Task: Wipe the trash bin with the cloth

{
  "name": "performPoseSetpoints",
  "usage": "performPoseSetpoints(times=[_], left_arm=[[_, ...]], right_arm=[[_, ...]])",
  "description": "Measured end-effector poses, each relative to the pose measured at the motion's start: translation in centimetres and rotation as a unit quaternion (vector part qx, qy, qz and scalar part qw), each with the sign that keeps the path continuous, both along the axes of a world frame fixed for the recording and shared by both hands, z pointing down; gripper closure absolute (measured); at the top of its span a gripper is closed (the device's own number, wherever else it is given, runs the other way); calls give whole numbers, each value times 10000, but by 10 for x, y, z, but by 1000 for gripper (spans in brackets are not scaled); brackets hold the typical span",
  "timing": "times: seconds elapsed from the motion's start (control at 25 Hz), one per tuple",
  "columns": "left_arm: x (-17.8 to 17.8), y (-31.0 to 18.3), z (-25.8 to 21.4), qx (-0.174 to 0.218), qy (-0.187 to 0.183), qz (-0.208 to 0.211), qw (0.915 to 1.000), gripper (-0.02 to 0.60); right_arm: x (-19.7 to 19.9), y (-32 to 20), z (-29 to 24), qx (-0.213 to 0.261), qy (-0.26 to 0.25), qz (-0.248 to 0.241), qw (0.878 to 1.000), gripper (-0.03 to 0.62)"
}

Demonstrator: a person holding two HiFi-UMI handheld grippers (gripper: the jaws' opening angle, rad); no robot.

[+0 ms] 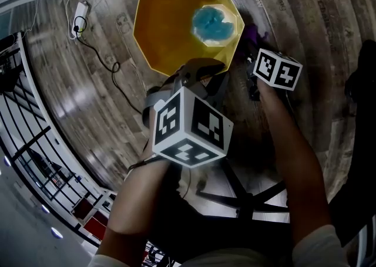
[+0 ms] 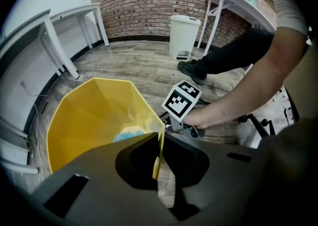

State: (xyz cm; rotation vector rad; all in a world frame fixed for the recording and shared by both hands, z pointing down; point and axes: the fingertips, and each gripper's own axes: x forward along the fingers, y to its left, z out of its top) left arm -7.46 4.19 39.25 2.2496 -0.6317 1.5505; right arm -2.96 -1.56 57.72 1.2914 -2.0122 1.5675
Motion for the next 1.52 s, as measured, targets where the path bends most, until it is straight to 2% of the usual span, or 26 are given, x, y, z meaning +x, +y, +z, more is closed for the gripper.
performPoseSetpoints(times=[0.2,0.36,0.6,0.68,0.76,0.96,1.12,1.24,1.36,1.52], left_arm=[[0,0,0,10,-9,-9,10000,558],[-1,0,0,3,-2,-41,10000,557],[-1,2,1,114,46,62,9999,555],[0,6,-1,144,102,211,9996,539],[1,12,-7,240,106,456,9986,478],[-16,27,-23,641,-107,1122,9916,399],[-54,24,-25,811,-493,1126,9891,388],[-75,25,-14,685,-846,1128,9876,388],[-82,24,-2,675,-1040,1131,9858,388],[-79,19,4,670,-1062,1169,9852,393]], right_arm=[[0,-5,30,-178,501,-353,9980,454],[0,-10,44,-318,1102,-870,9896,454],[11,-11,28,-270,1246,-1044,9863,453],[18,-9,15,-179,1173,-1015,9877,454],[24,-5,0,-93,1044,-918,9902,453],[29,13,-41,64,519,-713,9961,453],[34,30,-68,82,155,-466,9988,454],[40,39,-79,11,-48,-231,9997,453],[41,46,-85,-19,-158,-137,9998,453],[37,50,-86,-30,-166,-171,9997,453]])
